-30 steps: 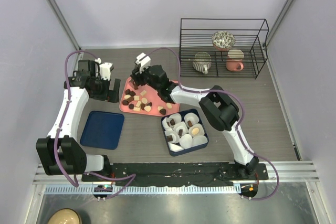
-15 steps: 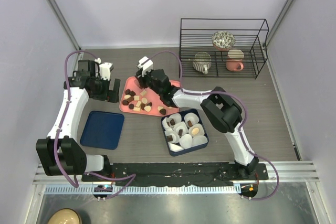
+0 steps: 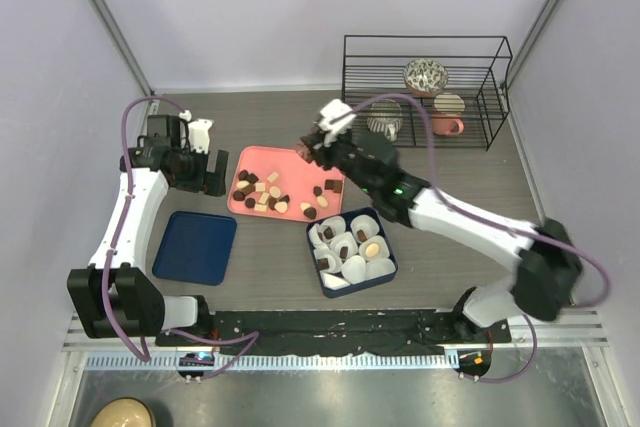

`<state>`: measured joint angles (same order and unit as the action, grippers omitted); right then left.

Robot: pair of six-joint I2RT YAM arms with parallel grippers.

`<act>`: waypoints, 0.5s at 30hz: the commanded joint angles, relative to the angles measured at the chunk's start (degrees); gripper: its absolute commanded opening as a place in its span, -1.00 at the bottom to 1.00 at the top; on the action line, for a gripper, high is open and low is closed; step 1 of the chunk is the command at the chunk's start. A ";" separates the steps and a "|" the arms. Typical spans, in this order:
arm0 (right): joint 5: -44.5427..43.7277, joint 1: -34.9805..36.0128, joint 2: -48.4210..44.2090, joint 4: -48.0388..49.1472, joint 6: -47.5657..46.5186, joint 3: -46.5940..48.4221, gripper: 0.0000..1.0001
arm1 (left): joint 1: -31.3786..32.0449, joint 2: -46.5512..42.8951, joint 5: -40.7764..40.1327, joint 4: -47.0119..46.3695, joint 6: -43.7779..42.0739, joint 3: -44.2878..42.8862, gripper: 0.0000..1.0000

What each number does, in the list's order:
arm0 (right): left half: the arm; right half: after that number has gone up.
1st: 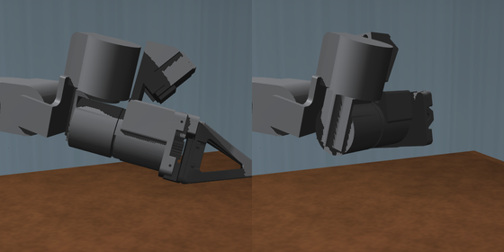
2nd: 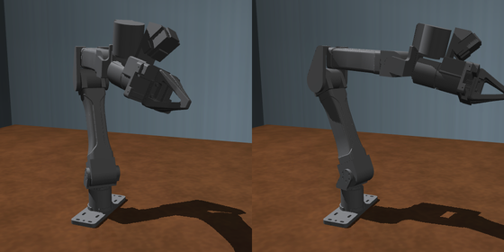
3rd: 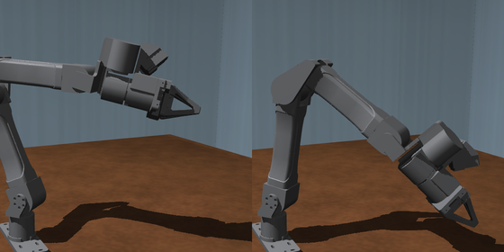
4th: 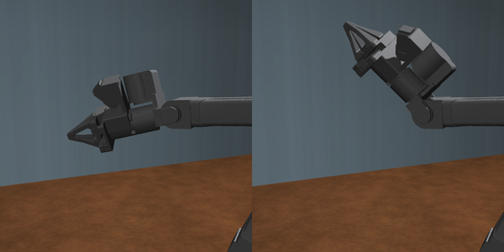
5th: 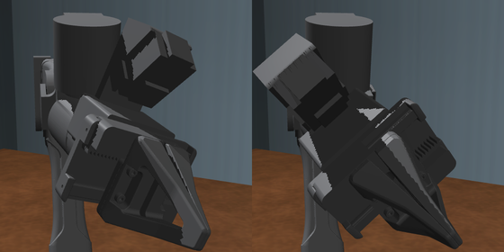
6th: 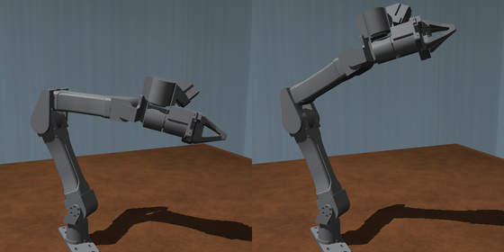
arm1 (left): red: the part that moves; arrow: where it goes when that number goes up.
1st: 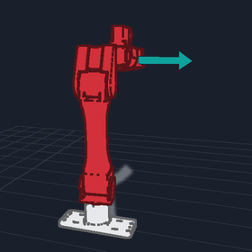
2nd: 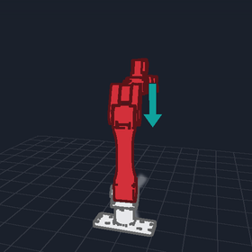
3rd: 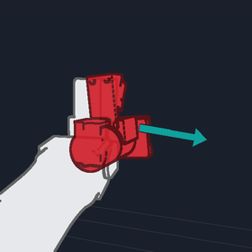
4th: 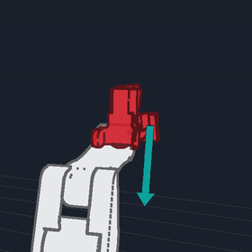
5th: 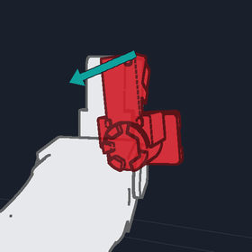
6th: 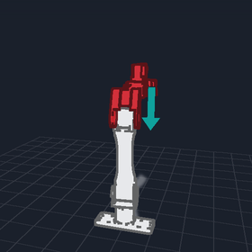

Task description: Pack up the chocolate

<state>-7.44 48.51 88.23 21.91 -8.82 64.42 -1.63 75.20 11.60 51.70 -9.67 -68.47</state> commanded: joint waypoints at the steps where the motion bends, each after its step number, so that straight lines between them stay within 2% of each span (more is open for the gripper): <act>1: 0.50 0.09 -18.91 -7.74 3.36 -8.76 -0.66 | -0.31 -1.64 0.80 0.24 -0.70 -0.88 1.00; 4: -0.37 0.62 -25.54 -14.95 7.75 -13.07 -0.66 | -0.31 -1.20 1.06 0.24 -0.52 -0.97 0.99; 8: -4.15 4.73 -35.90 -24.61 12.24 -16.78 -0.65 | -0.22 -0.76 1.59 0.59 -0.17 -1.67 0.99; 15: -12.06 13.96 -42.34 -35.88 18.30 -18.63 -0.62 | -0.22 -0.32 1.50 0.59 0.00 -1.76 0.99</act>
<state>-13.63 58.61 49.43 -8.05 4.43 45.84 -1.63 75.20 12.03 52.18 -9.54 -68.47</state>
